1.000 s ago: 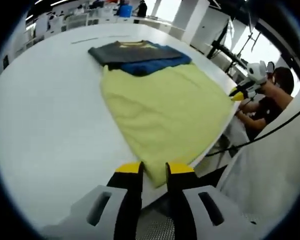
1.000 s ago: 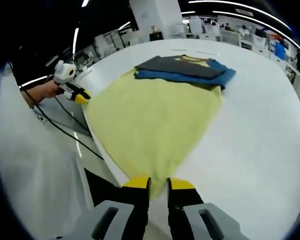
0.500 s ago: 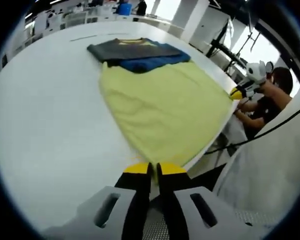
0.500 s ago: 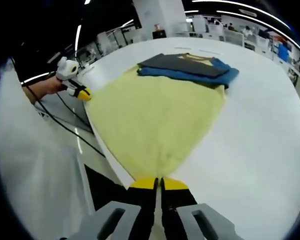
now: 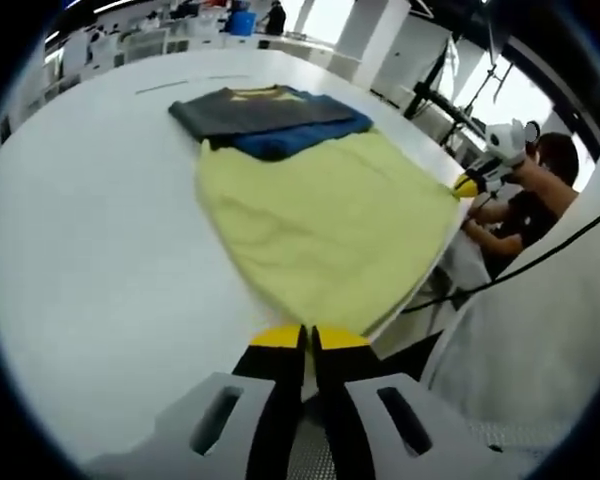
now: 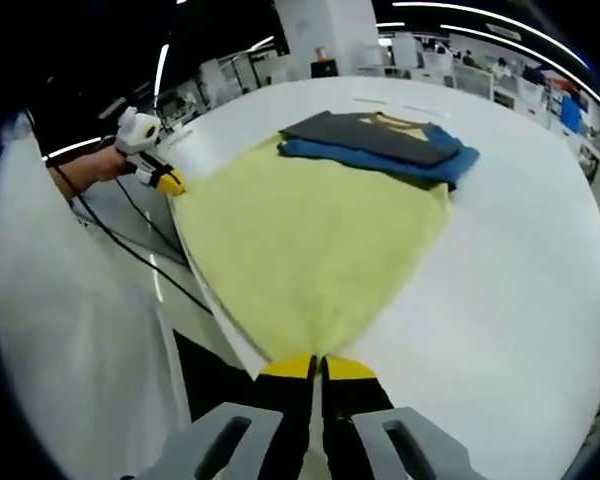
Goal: Fold the garment on the visible template until the final outline fits inside the template.
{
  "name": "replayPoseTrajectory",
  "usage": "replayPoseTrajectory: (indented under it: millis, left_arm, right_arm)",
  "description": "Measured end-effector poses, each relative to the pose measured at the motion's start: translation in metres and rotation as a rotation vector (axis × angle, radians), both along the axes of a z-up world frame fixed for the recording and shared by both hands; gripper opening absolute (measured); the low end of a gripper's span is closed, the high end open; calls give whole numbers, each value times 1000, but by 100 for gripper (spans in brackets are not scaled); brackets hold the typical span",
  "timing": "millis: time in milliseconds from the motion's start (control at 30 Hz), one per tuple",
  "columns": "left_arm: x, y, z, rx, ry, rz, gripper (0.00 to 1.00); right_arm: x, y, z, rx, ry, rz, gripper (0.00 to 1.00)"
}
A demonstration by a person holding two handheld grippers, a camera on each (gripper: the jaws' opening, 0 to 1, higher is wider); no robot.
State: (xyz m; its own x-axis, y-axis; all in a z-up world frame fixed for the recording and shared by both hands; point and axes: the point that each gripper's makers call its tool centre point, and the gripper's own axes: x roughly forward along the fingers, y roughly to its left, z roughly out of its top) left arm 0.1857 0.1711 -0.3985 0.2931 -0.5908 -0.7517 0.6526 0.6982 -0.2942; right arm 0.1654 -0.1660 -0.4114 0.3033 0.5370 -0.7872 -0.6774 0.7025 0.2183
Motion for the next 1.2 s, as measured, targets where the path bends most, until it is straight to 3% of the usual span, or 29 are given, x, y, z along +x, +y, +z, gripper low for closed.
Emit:
replayPoseTrajectory:
  millis: [400,1200]
  left_arm:
    - [22,1,25,-38,-66,17,1]
    - [77,3,66,-85,-201,53,1]
  right_arm:
    - [20,-2,25,45,-32,-56,0]
    - [88,-5,75,53,-182,-98,0]
